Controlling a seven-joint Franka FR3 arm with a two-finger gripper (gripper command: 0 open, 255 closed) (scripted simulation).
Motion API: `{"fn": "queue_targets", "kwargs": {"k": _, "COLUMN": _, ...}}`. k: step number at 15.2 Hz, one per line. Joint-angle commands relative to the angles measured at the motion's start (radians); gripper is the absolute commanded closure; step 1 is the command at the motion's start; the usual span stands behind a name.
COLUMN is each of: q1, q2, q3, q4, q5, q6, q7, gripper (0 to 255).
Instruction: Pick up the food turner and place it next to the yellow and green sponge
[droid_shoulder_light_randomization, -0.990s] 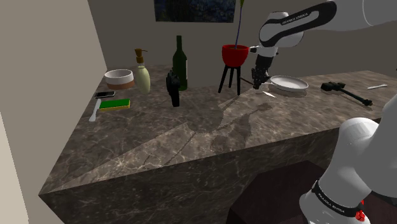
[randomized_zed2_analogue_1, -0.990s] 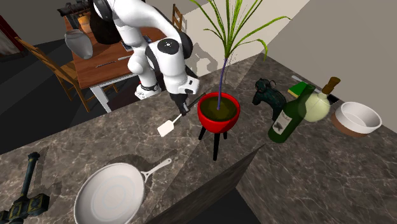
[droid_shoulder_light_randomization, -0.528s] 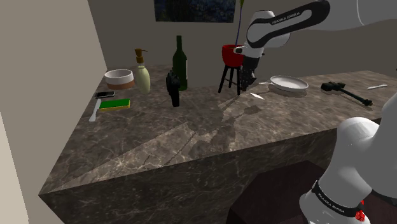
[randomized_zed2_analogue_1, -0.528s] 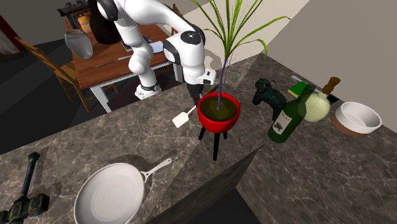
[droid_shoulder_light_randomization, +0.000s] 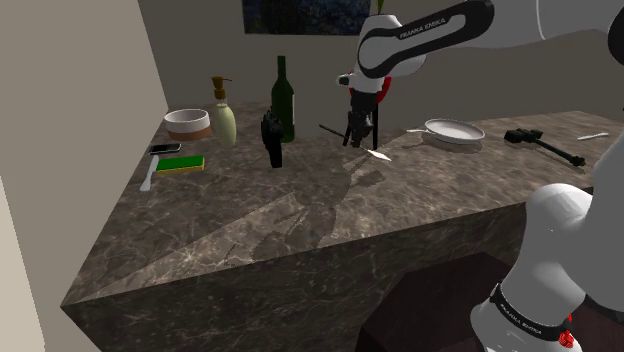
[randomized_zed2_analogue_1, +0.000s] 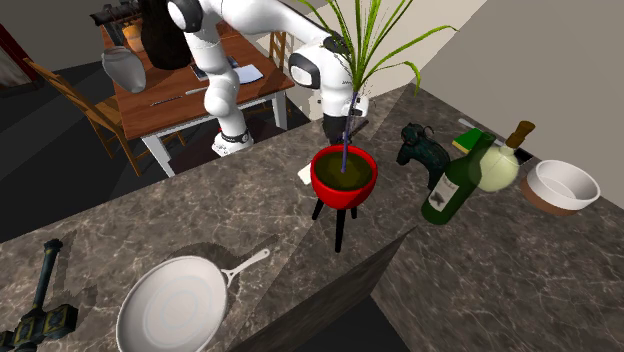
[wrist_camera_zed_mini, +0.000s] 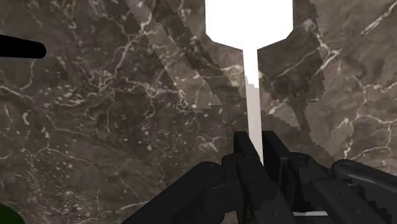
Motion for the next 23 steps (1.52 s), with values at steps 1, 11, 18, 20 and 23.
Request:
{"fn": "queue_targets", "kwargs": {"k": 1, "q1": 0.019, "q2": 0.023, "q3": 0.019, "q4": 0.019, "q5": 0.015, "q6": 0.001, "q7": 0.033, "gripper": 255}}
{"fn": "queue_targets", "kwargs": {"k": 11, "q1": 0.103, "q2": 0.213, "q3": 0.107, "q4": 0.220, "q5": 0.116, "q6": -0.031, "q7": 0.174, "gripper": 255}}
{"fn": "queue_targets", "kwargs": {"k": 18, "q1": 0.133, "q2": 0.389, "q3": 0.161, "q4": 0.446, "q5": 0.185, "q6": -0.092, "q7": 0.262, "gripper": 255}}
{"fn": "queue_targets", "kwargs": {"k": 20, "q1": 0.137, "q2": 0.447, "q3": 0.175, "q4": 0.527, "q5": 0.204, "q6": -0.118, "q7": 0.288, "gripper": 255}}
{"fn": "queue_targets", "kwargs": {"k": 23, "q1": 0.135, "q2": 0.543, "q3": 0.197, "q4": 0.669, "q5": 0.231, "q6": -0.166, "q7": 0.328, "gripper": 255}}
